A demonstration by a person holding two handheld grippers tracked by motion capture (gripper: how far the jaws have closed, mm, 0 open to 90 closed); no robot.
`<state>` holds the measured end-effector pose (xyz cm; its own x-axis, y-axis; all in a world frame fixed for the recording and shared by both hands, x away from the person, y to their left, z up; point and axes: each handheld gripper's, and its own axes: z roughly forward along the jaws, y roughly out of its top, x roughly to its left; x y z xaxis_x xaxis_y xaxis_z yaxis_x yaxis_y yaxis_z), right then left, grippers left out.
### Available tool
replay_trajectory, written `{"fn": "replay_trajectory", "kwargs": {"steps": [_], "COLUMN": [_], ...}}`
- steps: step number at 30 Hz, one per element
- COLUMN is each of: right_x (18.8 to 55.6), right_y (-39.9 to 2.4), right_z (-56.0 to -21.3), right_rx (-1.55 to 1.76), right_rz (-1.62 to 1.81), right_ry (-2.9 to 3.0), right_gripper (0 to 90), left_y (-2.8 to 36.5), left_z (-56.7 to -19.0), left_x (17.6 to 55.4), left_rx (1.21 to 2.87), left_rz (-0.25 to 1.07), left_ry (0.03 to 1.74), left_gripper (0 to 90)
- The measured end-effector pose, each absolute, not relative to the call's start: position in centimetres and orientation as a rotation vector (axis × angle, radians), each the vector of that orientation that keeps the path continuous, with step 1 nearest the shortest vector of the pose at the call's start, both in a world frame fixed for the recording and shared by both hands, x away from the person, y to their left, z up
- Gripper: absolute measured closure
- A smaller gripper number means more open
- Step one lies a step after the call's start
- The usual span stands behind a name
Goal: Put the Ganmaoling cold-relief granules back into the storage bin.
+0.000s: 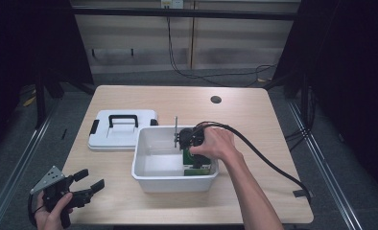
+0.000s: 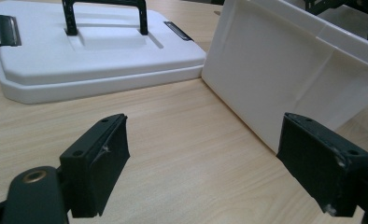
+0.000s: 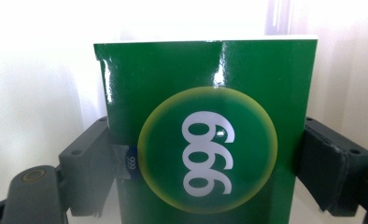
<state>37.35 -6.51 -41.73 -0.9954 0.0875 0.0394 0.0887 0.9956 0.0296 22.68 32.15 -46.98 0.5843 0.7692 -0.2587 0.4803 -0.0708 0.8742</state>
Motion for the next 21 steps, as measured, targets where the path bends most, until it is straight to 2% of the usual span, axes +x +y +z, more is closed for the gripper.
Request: {"fn": "replay_trajectory", "kwargs": {"steps": [21], "right_x": [37.30], "right_y": [-6.68], "right_z": [-41.53], "right_rx": [-0.150], "right_rz": [-0.033], "right_ry": [-3.099], "right_gripper": [12.6], "left_y": [32.04], "left_z": [-47.03], "left_x": [22.79], "left_rx": [1.722], "left_rz": [0.321], "left_ry": [1.041], "left_gripper": [16.1]}}
